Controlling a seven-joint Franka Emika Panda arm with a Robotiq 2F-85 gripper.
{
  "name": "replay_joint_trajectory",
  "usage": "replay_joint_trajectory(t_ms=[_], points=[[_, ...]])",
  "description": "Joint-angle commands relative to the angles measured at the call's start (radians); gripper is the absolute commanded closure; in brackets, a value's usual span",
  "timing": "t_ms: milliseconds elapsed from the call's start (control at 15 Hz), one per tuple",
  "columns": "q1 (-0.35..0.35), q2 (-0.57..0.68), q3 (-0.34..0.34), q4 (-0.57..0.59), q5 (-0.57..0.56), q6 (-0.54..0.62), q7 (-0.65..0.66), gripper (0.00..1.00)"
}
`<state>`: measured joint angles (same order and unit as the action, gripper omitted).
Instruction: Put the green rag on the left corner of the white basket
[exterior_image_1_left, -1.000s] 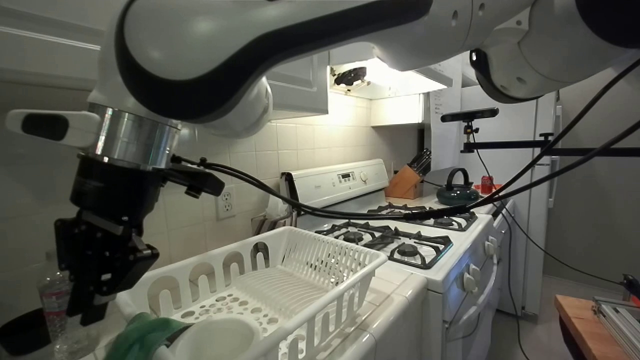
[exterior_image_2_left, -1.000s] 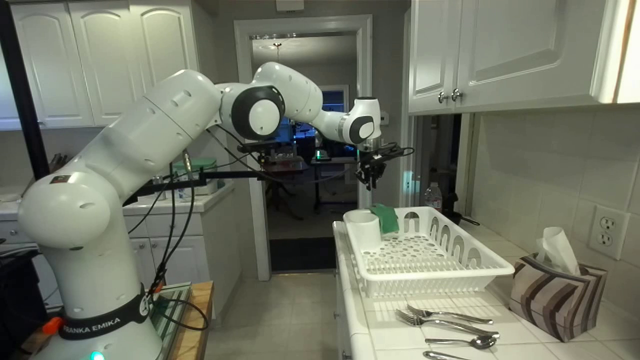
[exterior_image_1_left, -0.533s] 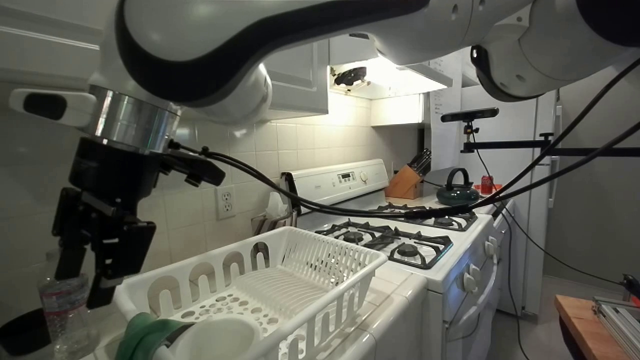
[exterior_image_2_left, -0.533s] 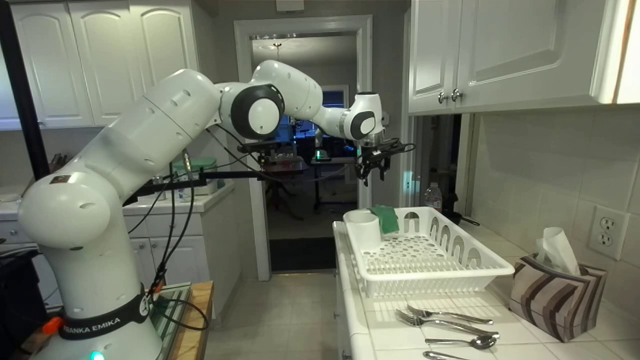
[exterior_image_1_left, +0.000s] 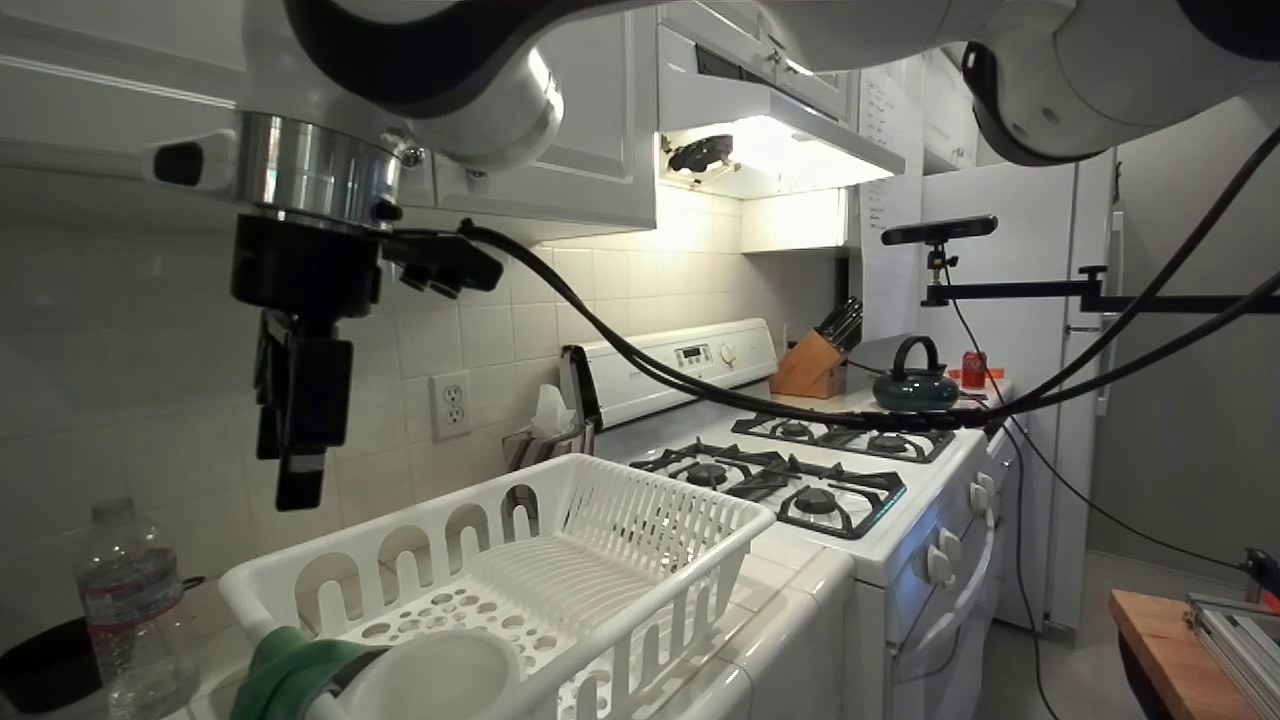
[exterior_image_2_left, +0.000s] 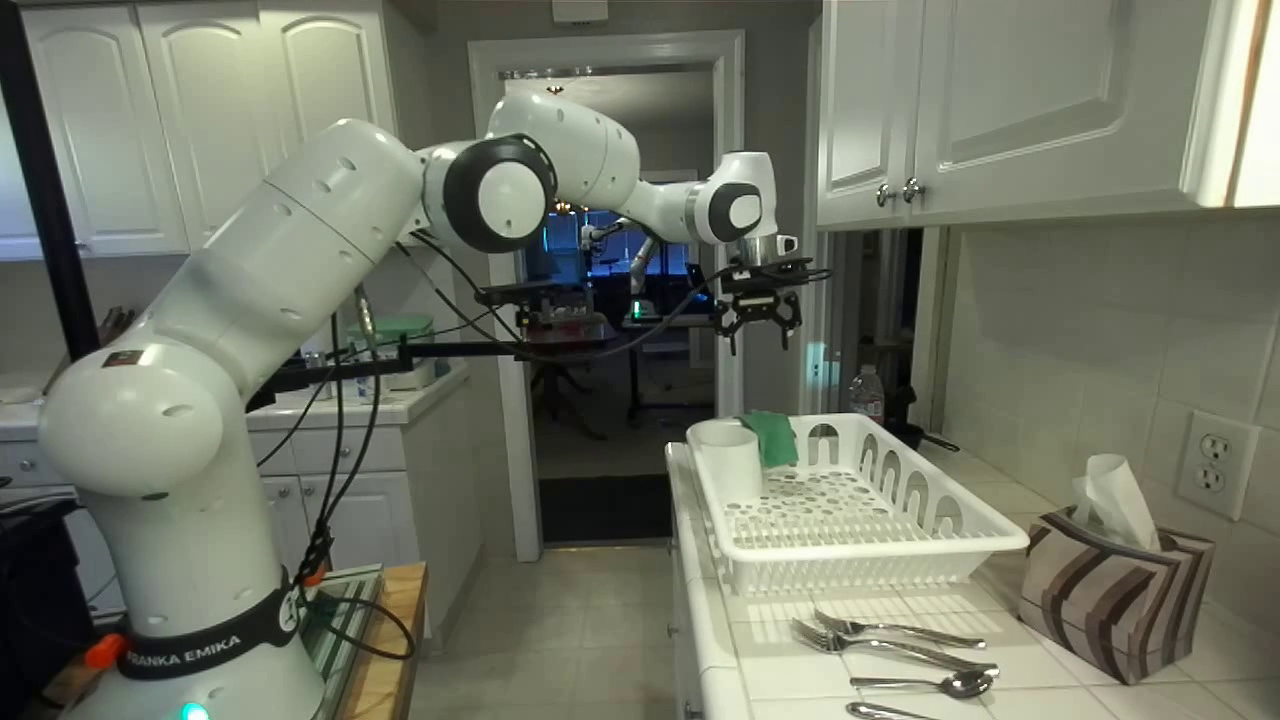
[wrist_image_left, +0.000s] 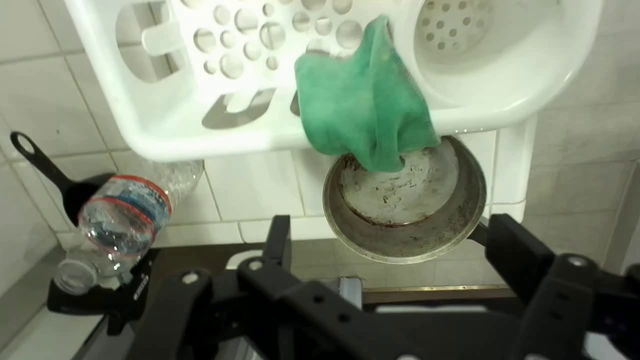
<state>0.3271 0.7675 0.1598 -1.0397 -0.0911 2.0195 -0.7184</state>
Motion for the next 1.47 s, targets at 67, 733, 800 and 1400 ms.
replay_joint_trajectory(t_ms=[67,733,800,1400], points=[[0.020,-0.067,-0.057,-0.059,-0.007,-0.113,0.221,0.00],[-0.012,-0.256,-0.061,-0.366,0.083,0.070,0.686,0.00],[-0.008,-0.277,-0.064,-0.409,0.077,0.153,0.716,0.00],[0.021,-0.419,-0.146,-0.738,-0.110,0.546,1.055,0.00]])
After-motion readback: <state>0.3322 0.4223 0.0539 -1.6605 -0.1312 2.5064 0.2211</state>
